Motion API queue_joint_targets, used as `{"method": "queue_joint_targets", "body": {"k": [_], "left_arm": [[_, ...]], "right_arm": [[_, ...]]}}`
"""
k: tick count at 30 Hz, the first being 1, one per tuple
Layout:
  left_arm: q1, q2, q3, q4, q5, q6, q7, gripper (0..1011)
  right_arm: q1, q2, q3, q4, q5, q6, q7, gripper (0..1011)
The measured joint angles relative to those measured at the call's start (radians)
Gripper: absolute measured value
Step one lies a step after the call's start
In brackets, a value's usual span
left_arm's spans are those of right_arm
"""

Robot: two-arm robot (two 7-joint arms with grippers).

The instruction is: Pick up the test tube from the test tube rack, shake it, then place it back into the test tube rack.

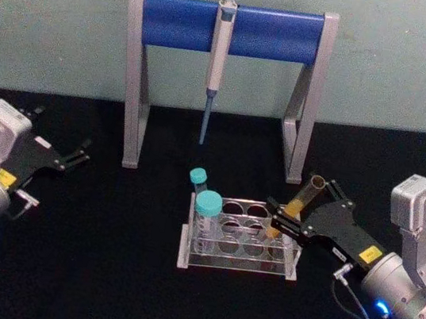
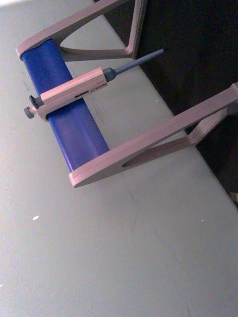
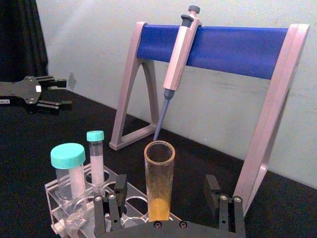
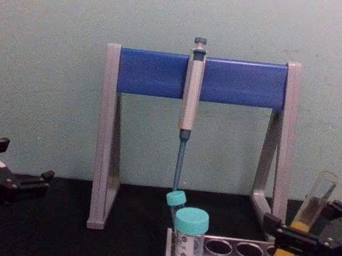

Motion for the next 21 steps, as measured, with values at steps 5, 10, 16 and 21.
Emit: {"method": "queue_joint_targets", "body": {"k": [5, 10, 16, 21], "left_arm": [[0.0, 0.0, 0.0, 0.0, 0.0, 0.0, 0.0, 1001], [0.0, 0.0, 0.0, 0.0, 0.0, 0.0, 0.0, 1001], [0.0, 0.0, 0.0, 0.0, 0.0, 0.0, 0.0, 1002], [0.0, 0.0, 0.0, 0.0, 0.0, 0.0, 0.0, 1001]], "right_arm": [[0.0, 0.0, 0.0, -0.001, 0.001, 0.0, -0.001, 1000], [-0.001, 0.001, 0.0, -0.001, 0.001, 0.0, -0.002, 902], [-0.001, 0.001, 0.0, -0.002, 0.002, 0.0, -0.003, 738], [-0.002, 0.002, 0.0, -0.002, 0.002, 0.0, -0.003, 586]]}}
